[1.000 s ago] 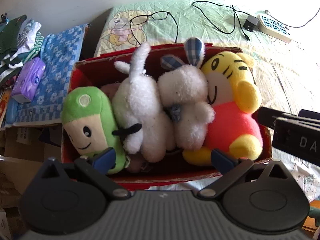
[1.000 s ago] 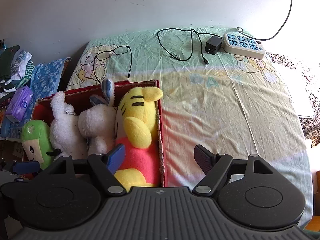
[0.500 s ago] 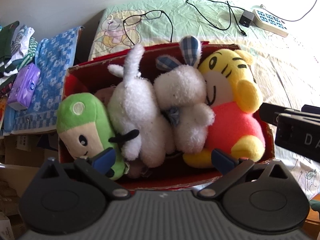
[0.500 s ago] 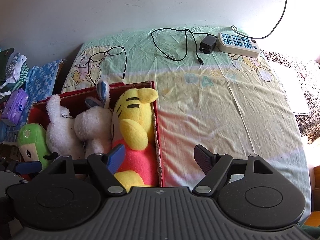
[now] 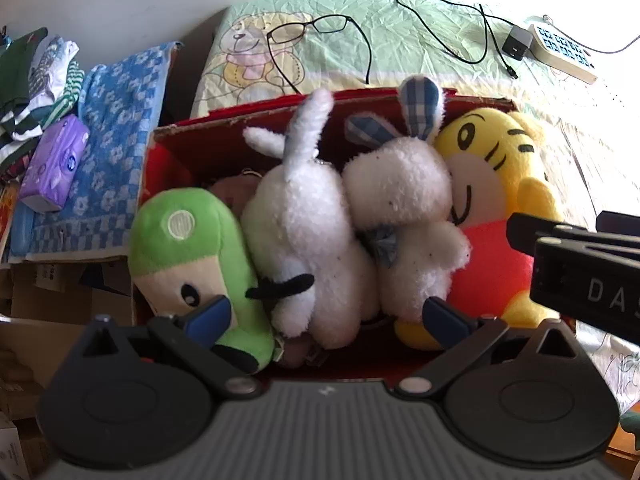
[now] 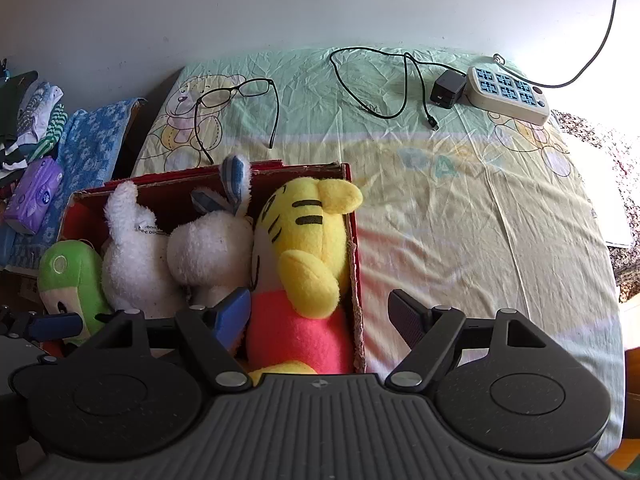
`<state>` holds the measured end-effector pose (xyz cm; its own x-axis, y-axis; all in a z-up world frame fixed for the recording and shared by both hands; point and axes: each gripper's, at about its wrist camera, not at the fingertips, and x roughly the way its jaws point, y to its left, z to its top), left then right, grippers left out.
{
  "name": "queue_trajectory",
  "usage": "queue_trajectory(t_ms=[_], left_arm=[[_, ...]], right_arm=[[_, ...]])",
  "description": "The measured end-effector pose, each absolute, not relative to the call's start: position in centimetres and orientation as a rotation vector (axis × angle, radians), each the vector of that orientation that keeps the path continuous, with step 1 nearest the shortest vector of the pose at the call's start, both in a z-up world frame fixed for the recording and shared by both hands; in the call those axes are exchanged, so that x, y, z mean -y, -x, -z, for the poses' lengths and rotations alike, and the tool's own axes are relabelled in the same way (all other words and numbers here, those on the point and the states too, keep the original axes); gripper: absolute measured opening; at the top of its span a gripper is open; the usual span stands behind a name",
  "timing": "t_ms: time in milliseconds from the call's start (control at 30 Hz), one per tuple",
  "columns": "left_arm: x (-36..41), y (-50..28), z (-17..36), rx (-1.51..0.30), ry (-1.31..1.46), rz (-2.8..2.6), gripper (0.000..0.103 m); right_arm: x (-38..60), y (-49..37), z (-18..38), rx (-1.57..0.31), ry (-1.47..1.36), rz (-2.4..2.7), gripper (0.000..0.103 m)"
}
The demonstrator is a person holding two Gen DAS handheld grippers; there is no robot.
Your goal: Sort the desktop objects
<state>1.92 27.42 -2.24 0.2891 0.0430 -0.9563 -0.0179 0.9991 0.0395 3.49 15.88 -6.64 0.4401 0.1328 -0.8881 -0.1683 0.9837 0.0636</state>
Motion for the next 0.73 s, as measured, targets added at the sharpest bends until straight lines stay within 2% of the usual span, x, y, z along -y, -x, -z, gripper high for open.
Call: queue_trajectory(t_ms=[733], left_arm=[[-27.44,-2.21,1.88,-1.235,-0.019,-0.044,0.101]], right_arm=[[-16.56,-4.36,6.82,-1.097,0.038,-0.216,0.078]])
